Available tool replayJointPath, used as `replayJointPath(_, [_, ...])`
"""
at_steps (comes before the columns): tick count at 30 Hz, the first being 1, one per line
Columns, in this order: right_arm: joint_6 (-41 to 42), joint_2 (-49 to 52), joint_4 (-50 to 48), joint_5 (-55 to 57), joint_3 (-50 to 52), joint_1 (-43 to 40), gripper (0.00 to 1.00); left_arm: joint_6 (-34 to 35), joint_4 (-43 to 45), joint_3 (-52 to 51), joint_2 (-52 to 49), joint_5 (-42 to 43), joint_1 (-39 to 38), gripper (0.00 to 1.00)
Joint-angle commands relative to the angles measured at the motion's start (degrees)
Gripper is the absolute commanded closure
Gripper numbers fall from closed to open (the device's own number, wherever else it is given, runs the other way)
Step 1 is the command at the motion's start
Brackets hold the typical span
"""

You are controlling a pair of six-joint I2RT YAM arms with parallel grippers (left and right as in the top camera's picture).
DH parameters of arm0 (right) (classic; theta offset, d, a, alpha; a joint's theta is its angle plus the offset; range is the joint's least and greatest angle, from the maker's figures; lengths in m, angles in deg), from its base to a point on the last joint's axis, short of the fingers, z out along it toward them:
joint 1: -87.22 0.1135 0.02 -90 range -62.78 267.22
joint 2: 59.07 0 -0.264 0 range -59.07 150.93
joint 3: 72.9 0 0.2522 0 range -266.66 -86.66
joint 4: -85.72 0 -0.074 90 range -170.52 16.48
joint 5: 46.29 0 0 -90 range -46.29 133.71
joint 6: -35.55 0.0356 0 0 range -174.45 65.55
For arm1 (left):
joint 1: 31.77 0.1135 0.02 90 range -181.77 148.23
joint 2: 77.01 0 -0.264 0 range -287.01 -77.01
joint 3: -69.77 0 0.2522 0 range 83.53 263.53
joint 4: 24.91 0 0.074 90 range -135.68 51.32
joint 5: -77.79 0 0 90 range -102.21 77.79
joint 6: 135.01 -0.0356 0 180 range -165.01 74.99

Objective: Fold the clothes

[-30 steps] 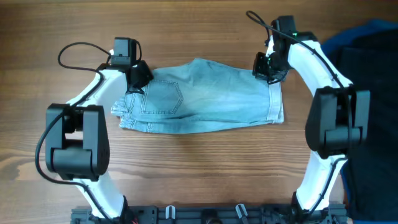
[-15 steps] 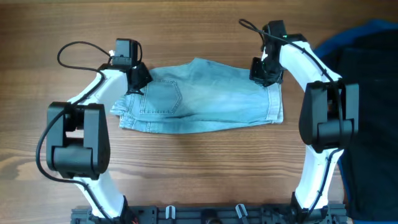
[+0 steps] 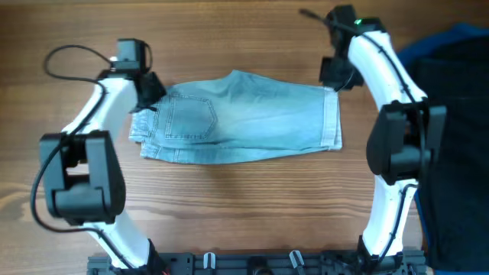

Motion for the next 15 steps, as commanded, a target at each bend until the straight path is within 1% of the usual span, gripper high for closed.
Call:
replayJointPath(1, [0.15,-4.96,4.76,1.97,-5.38,-0.76,0.83,2.16,-6.34,3.23,7.5,-5.01,1.25,0.84])
replayJointPath(3, [-1.55,-7.67,8.57,-8.02,-5.35,-0.74,0.82,2.32,-12.2,3.23,10.38,0.15,1.2,0.84])
replayJointPath(5, [-6.86,-7.82,11.96,-18.58,-5.07,-0.74,0.83,2.29,-16.59,3.23,10.73,5.95,1.2,0.84])
replayJointPath(7, [-9.9,-7.82,12.59,-24.5,-2.1,-0.17,0.87,2.29,-21.86,2.73,10.12,12.0,1.01,0.86])
replayJointPath(9, [-10.4,-7.8,10.43,-24.59,3.89,1.68,0.92,2.32,-25.22,1.25,9.01,14.43,0.15,0.96])
replayJointPath(11, [-9.77,-7.8,6.8,-24.59,9.9,3.5,0.96,2.29,-24.65,-0.59,8.44,15.21,-0.5,0.96])
replayJointPath(13, [-5.84,-7.8,1.11,-24.55,16.33,5.14,0.96,2.23,-23.23,-2.64,7.87,17.25,-1.25,0.96])
replayJointPath(15, [-3.19,-7.8,-4.68,-24.57,22.21,6.21,0.96,2.29,-22.64,-4.28,6.91,17.22,-2.49,0.96])
